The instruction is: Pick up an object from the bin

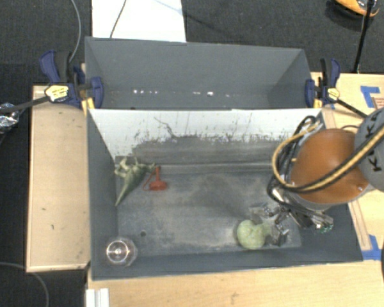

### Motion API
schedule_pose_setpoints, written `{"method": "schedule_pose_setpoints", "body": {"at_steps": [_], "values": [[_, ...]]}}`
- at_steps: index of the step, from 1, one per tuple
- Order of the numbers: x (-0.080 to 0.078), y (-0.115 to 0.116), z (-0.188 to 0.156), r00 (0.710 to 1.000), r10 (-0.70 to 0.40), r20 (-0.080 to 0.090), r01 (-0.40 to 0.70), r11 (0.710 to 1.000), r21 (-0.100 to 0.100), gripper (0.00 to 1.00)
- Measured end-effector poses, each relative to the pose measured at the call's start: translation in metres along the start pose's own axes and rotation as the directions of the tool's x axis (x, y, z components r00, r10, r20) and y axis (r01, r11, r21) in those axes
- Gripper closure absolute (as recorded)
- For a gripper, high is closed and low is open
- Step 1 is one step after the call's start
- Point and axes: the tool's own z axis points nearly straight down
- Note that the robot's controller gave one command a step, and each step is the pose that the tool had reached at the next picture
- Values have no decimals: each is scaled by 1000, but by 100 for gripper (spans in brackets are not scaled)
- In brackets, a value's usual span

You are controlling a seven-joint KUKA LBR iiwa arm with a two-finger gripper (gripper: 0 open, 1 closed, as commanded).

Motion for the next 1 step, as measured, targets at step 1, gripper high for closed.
{"method": "schedule_pose_setpoints", "body": {"at_steps": [1], "values": [[3,-3,-44,1000,-17,-2,17,1000,-5,100]]}}
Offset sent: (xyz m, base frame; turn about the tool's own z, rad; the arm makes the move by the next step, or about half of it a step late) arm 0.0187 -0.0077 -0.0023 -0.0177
